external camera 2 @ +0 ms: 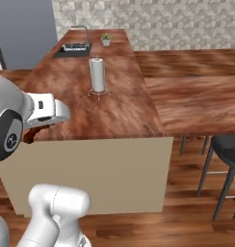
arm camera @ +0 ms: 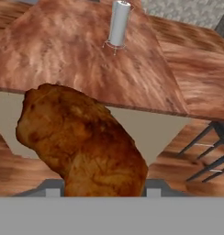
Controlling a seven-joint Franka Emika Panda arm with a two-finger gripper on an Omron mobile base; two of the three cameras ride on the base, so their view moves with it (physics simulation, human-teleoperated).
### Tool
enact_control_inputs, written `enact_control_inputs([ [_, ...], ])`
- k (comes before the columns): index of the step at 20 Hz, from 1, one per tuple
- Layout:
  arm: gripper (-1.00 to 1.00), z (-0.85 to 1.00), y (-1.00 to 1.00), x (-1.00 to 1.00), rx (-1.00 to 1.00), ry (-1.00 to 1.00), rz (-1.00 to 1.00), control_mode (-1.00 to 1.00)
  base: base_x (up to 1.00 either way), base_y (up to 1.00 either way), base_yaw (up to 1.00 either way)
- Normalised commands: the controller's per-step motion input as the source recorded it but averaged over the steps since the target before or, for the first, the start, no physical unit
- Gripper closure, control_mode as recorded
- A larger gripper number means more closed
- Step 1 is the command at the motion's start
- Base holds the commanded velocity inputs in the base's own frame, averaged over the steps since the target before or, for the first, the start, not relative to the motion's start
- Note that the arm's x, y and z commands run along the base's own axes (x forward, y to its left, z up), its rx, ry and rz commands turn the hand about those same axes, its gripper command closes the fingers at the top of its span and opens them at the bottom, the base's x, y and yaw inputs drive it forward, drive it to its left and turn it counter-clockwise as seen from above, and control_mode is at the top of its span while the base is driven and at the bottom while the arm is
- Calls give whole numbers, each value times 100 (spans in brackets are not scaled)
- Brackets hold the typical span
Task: Gather the corn and mushroom from the fridge and place them on a tray on the dining counter. Then gather the chicken drumstick and fish from the fridge and place them on the other tray.
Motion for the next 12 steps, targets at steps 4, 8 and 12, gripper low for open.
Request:
enact_control_inputs([
  [4,100,0,0,0,0,0,0,100,1,-100,-1],
  [8,100,0,0,0,0,0,0,100,-12,-100,11],
  [12,100,0,0,0,0,0,0,100,-27,-100,24],
])
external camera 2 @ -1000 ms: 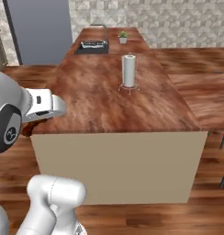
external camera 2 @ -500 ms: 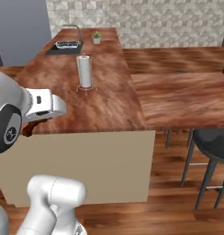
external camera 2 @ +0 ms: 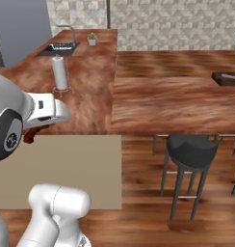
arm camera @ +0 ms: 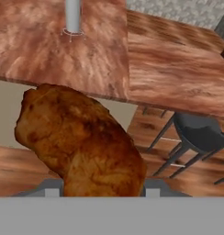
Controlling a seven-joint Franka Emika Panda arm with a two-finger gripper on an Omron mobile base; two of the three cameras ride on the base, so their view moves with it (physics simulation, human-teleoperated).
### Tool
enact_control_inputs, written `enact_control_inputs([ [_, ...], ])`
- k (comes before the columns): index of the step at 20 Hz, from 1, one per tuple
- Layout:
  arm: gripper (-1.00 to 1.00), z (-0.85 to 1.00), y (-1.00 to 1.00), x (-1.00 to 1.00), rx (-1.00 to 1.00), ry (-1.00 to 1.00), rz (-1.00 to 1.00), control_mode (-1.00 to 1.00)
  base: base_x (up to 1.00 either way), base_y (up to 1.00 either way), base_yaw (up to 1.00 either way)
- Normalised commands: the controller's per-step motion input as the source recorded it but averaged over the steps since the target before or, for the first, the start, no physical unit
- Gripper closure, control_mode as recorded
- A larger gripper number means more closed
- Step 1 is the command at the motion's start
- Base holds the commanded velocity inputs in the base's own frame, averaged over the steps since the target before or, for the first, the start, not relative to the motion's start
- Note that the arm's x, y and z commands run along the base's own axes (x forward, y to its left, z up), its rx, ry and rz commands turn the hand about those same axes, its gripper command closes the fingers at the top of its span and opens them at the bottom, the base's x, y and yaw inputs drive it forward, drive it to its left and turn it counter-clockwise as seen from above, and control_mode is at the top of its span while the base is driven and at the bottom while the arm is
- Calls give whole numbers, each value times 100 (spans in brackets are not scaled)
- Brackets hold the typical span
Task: Gather the corn and mushroom from the fridge and place them on a tray on the dining counter. Then gather the chicken drumstick and fish from the fridge and place them on the other tray.
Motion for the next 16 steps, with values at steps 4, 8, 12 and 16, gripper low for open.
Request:
enact_control_inputs([
  [4,100,0,0,0,0,0,0,100,-21,-100,19],
  [8,100,0,0,0,0,0,0,100,-9,-100,10],
  [12,100,0,0,0,0,0,0,100,-13,-100,4],
  [16,100,0,0,0,0,0,0,100,-13,-100,3],
])
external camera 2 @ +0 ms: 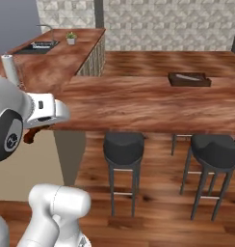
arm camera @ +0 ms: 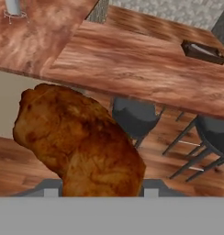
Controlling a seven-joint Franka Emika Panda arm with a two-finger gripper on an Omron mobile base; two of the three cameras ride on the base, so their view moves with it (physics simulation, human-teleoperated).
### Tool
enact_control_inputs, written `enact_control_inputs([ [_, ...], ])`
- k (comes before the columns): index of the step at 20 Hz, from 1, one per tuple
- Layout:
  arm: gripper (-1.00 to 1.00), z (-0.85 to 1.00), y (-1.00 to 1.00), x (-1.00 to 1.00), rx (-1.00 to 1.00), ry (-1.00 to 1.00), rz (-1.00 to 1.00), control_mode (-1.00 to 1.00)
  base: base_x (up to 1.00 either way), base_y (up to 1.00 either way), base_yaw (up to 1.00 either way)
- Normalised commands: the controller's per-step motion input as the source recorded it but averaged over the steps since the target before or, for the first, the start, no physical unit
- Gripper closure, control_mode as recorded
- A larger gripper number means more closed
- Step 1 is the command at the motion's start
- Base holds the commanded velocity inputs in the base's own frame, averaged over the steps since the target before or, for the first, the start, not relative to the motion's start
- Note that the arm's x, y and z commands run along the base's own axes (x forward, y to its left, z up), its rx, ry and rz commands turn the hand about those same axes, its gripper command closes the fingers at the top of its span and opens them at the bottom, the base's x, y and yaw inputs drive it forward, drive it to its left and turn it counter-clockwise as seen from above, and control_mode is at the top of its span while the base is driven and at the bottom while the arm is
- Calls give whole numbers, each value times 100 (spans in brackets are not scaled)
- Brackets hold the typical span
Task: Gather the corn and mushroom from the fridge and place them on a tray on the dining counter. Then gather the chicken drumstick and fish from the fridge and place them on the other tray.
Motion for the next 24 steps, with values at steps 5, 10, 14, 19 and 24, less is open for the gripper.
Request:
enact_control_inputs([
  [5,100,0,0,0,0,0,0,100,-13,-100,2],
  [10,100,0,0,0,0,0,0,100,-10,-100,0],
  [14,100,0,0,0,0,0,0,100,-9,-100,0],
  [19,100,0,0,0,0,0,0,100,-8,-100,0],
  [24,100,0,0,0,0,0,0,100,-6,-100,0],
])
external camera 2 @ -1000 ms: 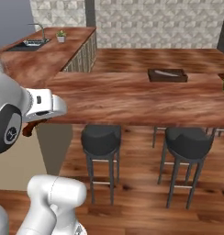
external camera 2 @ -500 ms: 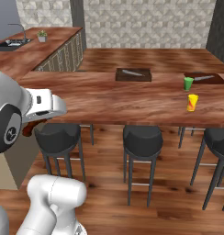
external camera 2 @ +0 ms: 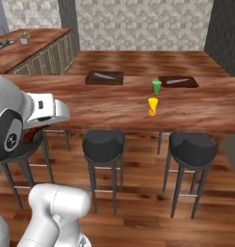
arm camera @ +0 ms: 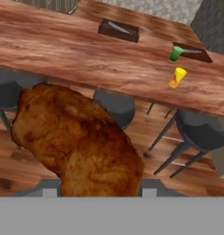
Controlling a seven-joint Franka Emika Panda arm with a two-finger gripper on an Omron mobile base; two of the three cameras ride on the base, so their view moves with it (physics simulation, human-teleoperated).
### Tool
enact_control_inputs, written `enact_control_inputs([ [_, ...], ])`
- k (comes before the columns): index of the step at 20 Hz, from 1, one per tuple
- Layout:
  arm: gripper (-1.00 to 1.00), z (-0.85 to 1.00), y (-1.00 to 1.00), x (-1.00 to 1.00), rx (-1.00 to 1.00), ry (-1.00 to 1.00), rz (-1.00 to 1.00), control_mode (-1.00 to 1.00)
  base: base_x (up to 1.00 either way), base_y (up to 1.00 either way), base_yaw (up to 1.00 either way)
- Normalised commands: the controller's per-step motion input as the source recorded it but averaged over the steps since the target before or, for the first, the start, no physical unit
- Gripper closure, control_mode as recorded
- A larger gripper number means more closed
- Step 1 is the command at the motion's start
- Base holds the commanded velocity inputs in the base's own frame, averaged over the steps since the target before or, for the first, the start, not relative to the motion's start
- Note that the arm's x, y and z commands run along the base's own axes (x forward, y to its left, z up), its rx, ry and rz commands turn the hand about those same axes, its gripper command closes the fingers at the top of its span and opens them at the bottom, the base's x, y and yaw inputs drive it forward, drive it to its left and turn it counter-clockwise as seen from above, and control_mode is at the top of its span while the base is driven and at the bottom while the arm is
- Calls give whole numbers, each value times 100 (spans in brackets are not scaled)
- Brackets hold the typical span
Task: Gather the corn and mushroom from the fridge and place them on a tray on the dining counter. Then gather the chicken drumstick and fish from the fridge and place them on the other tray.
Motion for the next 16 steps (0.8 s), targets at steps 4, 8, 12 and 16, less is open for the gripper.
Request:
enact_control_inputs([
  [4,100,0,0,0,0,0,0,100,-3,-100,0],
  [8,100,0,0,0,0,0,0,100,-11,-100,0],
  [12,100,0,0,0,0,0,0,100,-15,-100,0],
  [16,100,0,0,0,0,0,0,100,-7,-100,0],
])
